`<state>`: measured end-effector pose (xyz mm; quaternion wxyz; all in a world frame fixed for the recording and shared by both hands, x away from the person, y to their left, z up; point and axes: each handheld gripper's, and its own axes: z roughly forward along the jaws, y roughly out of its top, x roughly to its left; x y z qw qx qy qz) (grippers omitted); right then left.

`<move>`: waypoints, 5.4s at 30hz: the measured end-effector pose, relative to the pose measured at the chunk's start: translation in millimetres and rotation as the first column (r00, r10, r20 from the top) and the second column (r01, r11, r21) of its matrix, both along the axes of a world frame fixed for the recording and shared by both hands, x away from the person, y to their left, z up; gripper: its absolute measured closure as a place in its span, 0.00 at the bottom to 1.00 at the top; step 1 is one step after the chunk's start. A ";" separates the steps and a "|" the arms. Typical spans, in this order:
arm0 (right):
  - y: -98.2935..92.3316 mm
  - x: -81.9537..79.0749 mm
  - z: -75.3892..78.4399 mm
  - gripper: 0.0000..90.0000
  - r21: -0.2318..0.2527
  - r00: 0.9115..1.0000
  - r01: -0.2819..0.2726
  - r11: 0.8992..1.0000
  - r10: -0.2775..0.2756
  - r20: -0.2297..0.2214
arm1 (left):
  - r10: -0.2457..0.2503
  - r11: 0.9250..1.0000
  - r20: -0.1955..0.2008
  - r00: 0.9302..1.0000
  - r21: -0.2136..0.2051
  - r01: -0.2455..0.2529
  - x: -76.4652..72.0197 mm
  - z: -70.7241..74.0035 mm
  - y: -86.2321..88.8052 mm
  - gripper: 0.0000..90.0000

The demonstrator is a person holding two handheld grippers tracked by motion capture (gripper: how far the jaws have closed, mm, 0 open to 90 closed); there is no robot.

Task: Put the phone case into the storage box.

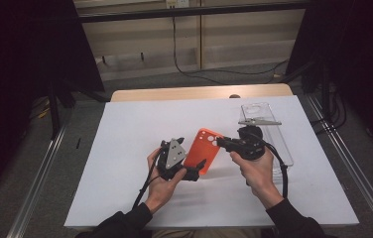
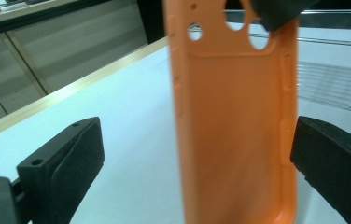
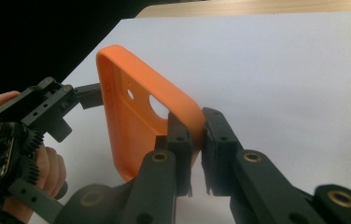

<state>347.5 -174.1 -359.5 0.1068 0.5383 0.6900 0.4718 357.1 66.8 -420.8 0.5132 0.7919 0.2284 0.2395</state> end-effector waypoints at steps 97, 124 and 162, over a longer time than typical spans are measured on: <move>-69.3 11.7 38.4 0.91 -0.063 0.972 0.133 0.989 -0.117 0.203 | 0.271 0.935 -0.032 0.962 -0.228 -0.271 -40.1 -5.3 155.2 0.02; -95.9 32.2 56.9 0.91 -0.092 0.949 0.199 0.976 -0.169 0.266 | 0.280 0.934 -0.037 0.959 -0.221 -0.281 -39.7 -8.5 158.1 0.02; -134.2 63.9 69.6 0.91 -0.157 0.929 0.298 0.942 -0.248 0.274 | 0.286 0.928 -0.042 0.957 -0.237 -0.288 -39.1 -7.9 160.0 0.02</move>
